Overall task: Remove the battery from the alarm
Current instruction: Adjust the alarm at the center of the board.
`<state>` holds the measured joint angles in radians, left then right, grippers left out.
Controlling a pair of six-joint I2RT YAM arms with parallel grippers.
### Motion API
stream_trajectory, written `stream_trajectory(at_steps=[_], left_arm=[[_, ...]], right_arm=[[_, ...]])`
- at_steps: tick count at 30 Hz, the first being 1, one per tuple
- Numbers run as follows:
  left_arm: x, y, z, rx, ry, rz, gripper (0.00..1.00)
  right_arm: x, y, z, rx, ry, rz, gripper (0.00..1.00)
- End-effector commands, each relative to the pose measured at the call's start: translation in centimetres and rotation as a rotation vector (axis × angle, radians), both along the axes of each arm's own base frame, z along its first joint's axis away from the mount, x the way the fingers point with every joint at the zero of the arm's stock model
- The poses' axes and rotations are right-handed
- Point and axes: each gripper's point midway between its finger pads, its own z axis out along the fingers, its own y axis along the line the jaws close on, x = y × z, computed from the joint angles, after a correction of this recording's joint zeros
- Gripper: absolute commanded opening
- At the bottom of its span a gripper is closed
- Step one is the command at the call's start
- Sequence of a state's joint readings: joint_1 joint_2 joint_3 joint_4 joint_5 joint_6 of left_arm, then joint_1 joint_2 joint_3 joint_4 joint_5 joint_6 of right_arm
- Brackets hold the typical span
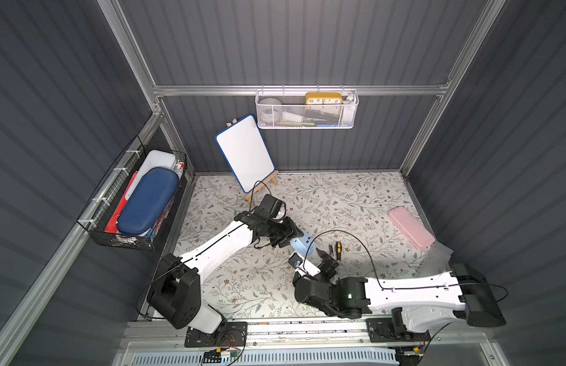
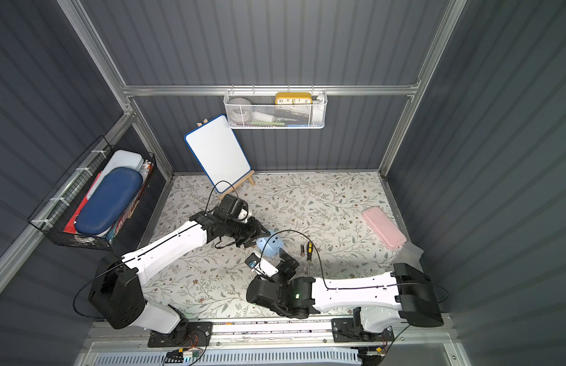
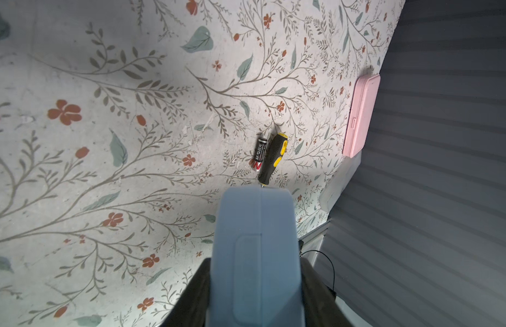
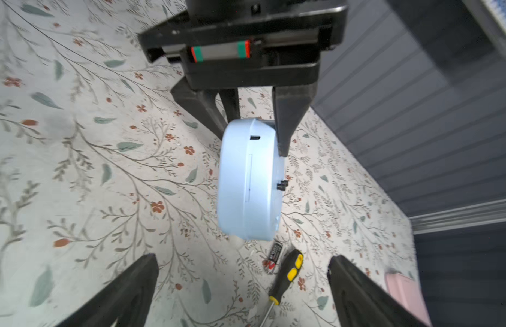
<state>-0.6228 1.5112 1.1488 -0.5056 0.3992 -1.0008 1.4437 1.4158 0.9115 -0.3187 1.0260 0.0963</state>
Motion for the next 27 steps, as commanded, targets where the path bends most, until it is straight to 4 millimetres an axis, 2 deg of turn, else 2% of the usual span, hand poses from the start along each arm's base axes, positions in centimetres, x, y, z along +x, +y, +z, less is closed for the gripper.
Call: stream_trajectory(at_steps=[1,4,8,14,20,24,27], left_arm=[[-0.8,0.9,2.0,-0.028,0.01,0.053,0.0],[-1.0,1.1,2.4,-0.037,0.0,0.058,0.0],[-1.5,1.3,2.0,-0.035,0.017,0.052,0.0],[-2.3,1.6,1.7,-0.048,0.018,0.042,0.0],[-3.0,1.8,2.6,-0.094,-0.015,0.038,0.0],[-3.2,1.8,3.0,-0.105,-0.02,0.033,0.0],[-3.5,1.7,3.1,-0.118,-0.021,0.022,0.0]], right_arm=[[1.1,0.3,3.4,-0.042,-0.228,-0.112,0.98],[1.2,1.4,2.6,-0.086,-0.251,-0.12,0.97],[1.5,1.2,3.2,-0.085,-0.32,-0.183,0.95],[1.7,1.5,3.0,-0.06,-0.303,-0.16,0.88],[2.4,1.8,1.7,-0.086,-0.242,-0.116,0.73],[2.8,1.3,2.2,-0.073,-0.249,-0.142,0.48],[3.3,0.4,2.6,-0.09,-0.278,-0.193,0.37]])
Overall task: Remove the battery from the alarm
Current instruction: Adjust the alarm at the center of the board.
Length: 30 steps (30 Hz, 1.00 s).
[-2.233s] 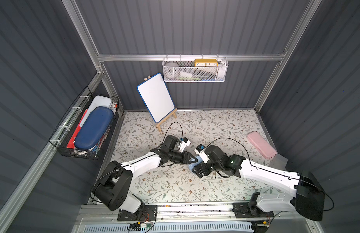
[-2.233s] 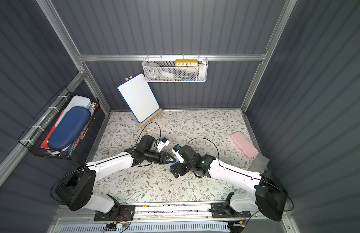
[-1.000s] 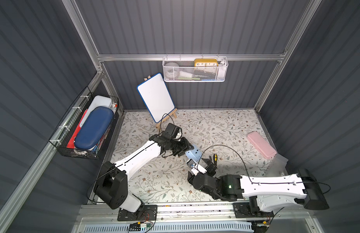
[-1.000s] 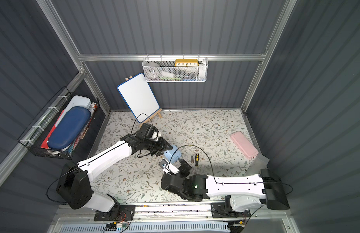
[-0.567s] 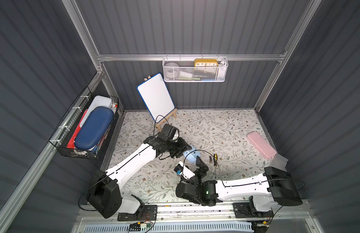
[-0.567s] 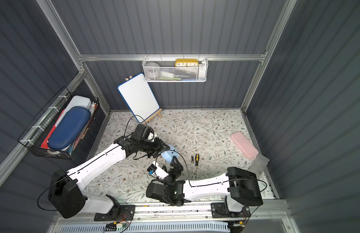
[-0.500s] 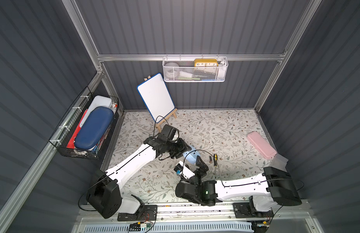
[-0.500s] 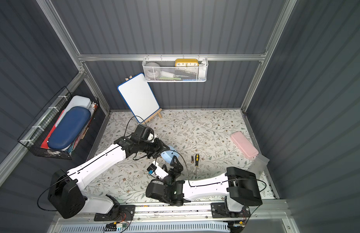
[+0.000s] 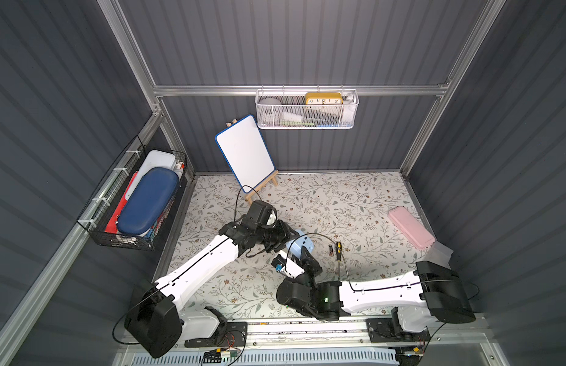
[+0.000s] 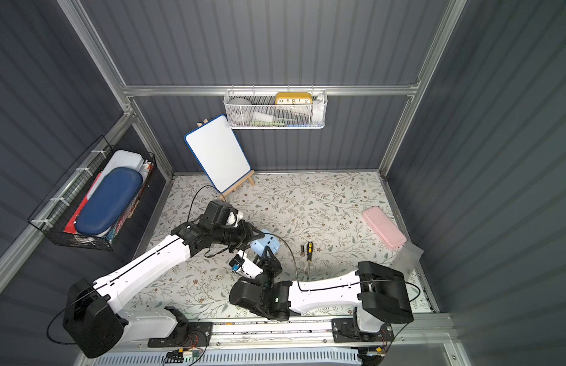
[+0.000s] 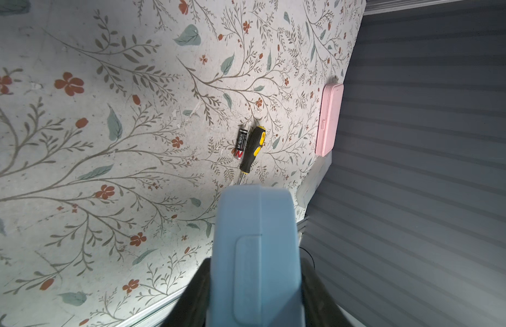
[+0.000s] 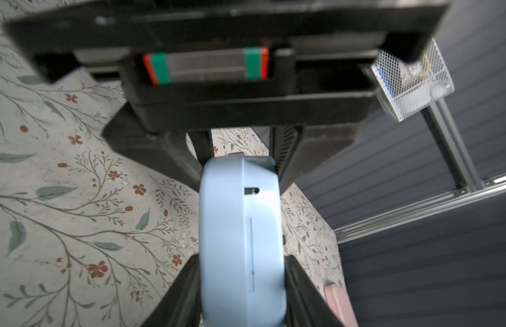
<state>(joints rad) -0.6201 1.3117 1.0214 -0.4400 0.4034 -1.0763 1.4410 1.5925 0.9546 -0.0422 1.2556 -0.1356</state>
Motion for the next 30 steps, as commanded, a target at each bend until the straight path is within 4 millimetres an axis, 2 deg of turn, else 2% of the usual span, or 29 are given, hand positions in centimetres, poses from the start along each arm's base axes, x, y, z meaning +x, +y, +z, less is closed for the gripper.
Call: stream_trajectory(at_steps=[1,6,12,15,16,21,23,25,26,30], left_arm=[[-1.4,0.2,0.2,-0.022,0.032,-0.032,0.0],[-1.6,0.4,0.6,-0.032,0.018,-0.031,0.0],[-2.0,0.5,0.6,-0.047,0.003,-0.041,0.0],[-2.1,0.6,0.2,-0.039,0.002,-0.047,0.13],[-2.1,0.6,0.0,-0.035,0.0,-0.049,0.2],[-2.5,0.5,-0.6,-0.043,0.001,-0.07,0.35],[-2.6,0.5,-0.7,-0.052,-0.001,-0.071,0.49],[-2.6,0.5,-0.7,-0.06,-0.012,-0.072,0.53],[-2.6,0.5,-0.7,-0.06,-0.013,-0.072,0.6],[-2.2,0.7,0.0,-0.049,-0.044,-0.063,0.76]], right_arm=[[1.4,-2.3,1.5,0.014,-0.07,-0.118,0.33],[1.7,-3.1,2.2,0.047,-0.123,-0.182,0.19],[1.9,-2.8,2.4,0.065,-0.106,-0.168,0.13],[1.7,-2.5,2.4,0.075,-0.082,-0.139,0.1],[1.7,-2.5,2.5,0.081,-0.074,-0.133,0.1],[1.5,-2.5,2.7,0.084,-0.055,-0.118,0.08],[1.4,-2.6,2.6,0.08,-0.052,-0.119,0.08],[1.4,-2.7,2.3,0.078,-0.048,-0.122,0.07],[1.4,-2.8,2.2,0.076,-0.048,-0.127,0.07],[1.3,-3.1,1.6,0.071,-0.034,-0.128,0.07]])
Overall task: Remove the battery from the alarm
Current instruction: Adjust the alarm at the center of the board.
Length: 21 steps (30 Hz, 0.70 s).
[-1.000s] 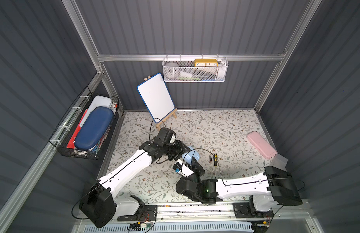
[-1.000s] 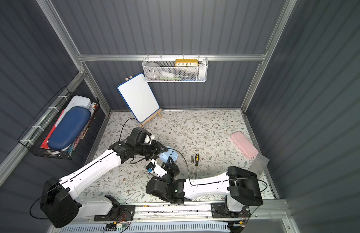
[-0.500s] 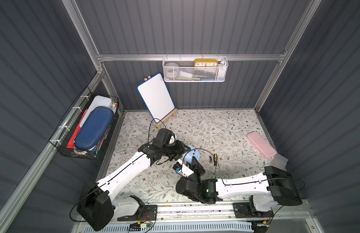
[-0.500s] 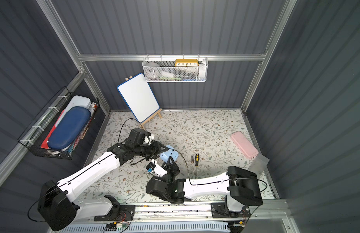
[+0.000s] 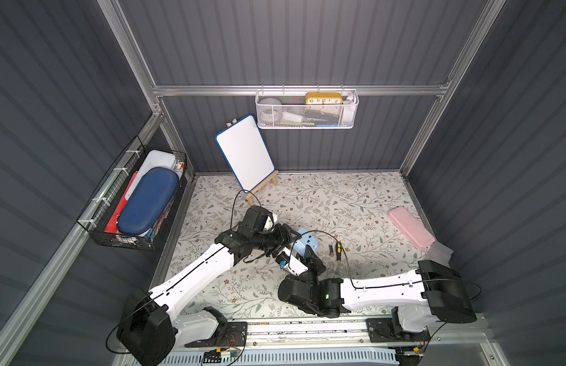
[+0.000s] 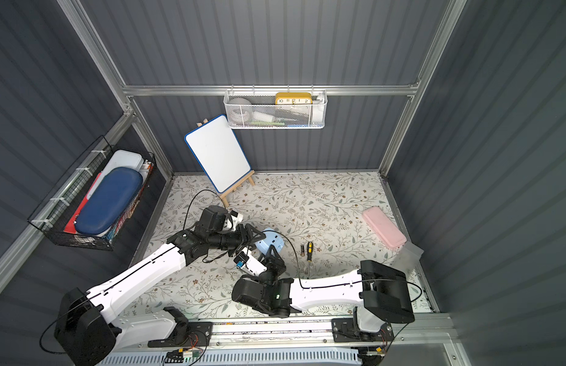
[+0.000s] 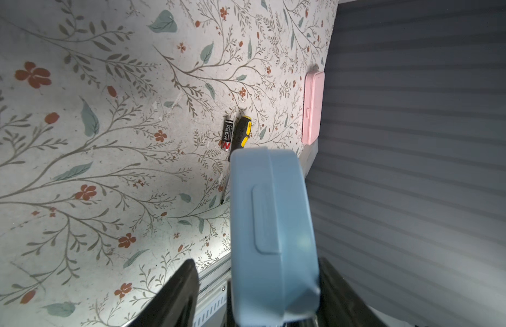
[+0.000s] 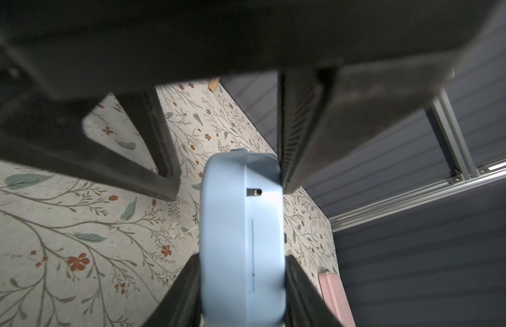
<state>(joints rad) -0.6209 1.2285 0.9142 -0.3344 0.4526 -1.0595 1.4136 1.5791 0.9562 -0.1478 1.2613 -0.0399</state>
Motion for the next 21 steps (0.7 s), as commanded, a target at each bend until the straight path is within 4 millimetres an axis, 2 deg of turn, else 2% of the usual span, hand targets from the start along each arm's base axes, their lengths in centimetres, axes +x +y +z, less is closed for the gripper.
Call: stream_trajectory(at_steps=[1,6,12,21], left_arm=[[-0.8,0.7,-0.3,0.025,0.01,-0.014,0.77],[-0.5,0.7,0.0,0.02,0.0,-0.003,0.8],[-0.5,0.7,-1.0,0.038,0.017,-0.006,0.85],[0.4,1.1,-0.5,0.071,-0.016,0.028,0.99]], right_arm=[[0.6,-1.4,1.9,0.064,-0.051,-0.078,0.06],[0.5,-1.7,1.5,0.063,-0.046,-0.076,0.06],[0.5,-2.2,1.2,0.07,-0.03,-0.076,0.05],[0.4,-3.3,0.2,0.118,0.041,-0.074,0.05]])
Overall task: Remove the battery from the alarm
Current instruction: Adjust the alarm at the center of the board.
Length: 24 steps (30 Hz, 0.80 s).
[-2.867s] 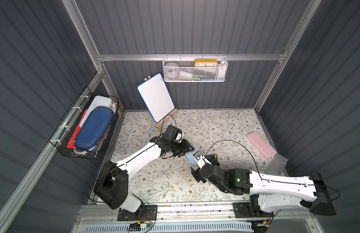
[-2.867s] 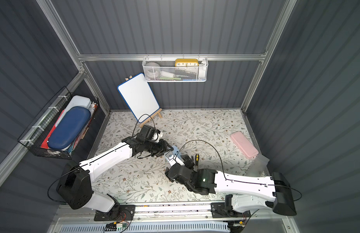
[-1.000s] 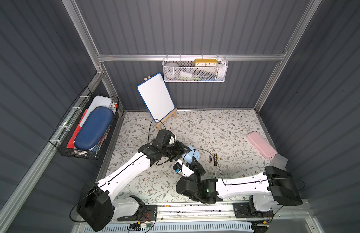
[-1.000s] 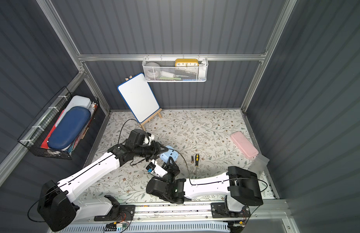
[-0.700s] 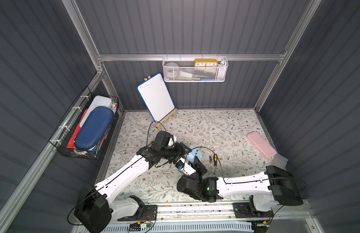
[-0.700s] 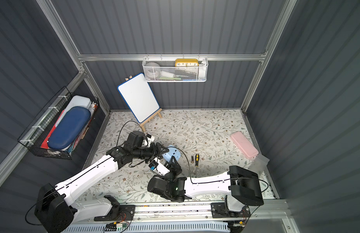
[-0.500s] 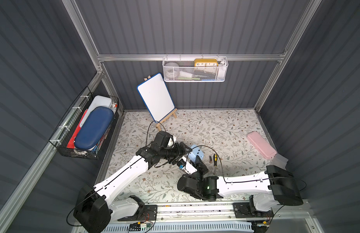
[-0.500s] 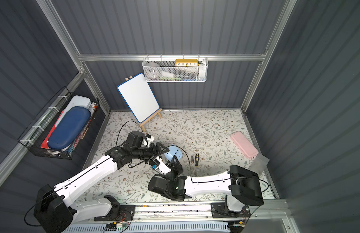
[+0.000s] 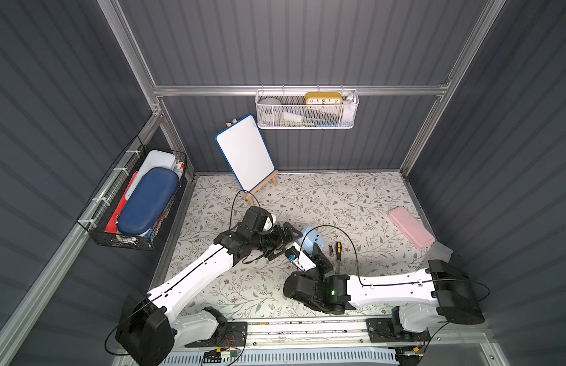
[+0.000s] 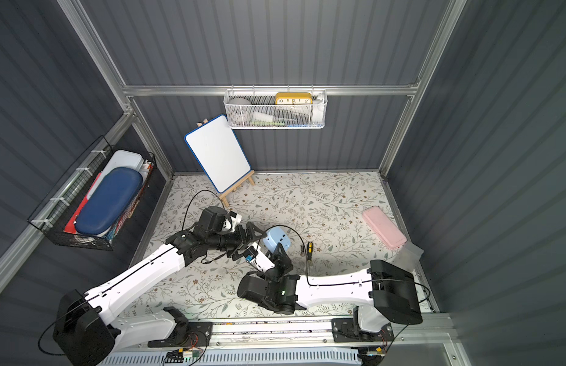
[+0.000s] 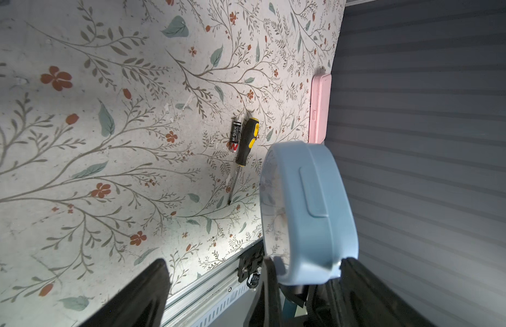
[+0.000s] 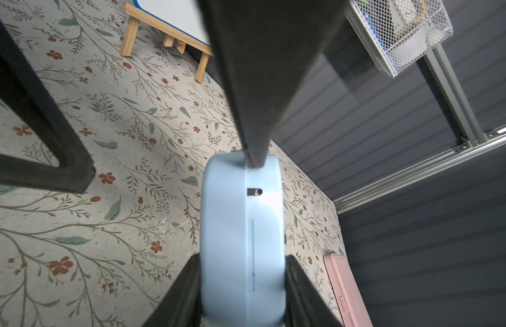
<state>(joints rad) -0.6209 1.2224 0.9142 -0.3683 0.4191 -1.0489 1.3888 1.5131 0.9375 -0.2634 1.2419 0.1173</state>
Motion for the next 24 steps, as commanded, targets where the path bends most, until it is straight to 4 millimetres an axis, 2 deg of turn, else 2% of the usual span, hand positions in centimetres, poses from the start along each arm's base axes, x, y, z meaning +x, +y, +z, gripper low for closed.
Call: stream_trajectory(at_steps=[1,7,12,15,20,24], left_arm=[[0.5,0.5,0.2,0.036,-0.023,0.012,0.99],[1.4,2.0,-0.3,0.123,-0.053,0.077,0.99],[2.2,3.6,-0.3,0.2,-0.105,0.135,1.0],[2.3,4.3,-0.6,0.219,-0.122,0.158,0.99],[1.9,4.5,-1.4,0.212,-0.123,0.152,0.99],[1.5,4.6,-2.4,0.219,-0.111,0.144,0.99]], right_arm=[[0.1,-1.2,-0.2,0.038,0.021,-0.023,0.05],[0.9,-2.9,-0.8,0.173,0.161,-0.034,0.05],[0.8,-3.9,-1.6,0.483,0.485,0.022,0.05],[0.5,-3.8,-1.0,0.746,0.617,0.098,0.06],[-0.1,-3.0,0.0,1.029,0.8,0.182,0.08],[0.2,-1.9,-0.9,1.22,0.893,0.176,0.09]])
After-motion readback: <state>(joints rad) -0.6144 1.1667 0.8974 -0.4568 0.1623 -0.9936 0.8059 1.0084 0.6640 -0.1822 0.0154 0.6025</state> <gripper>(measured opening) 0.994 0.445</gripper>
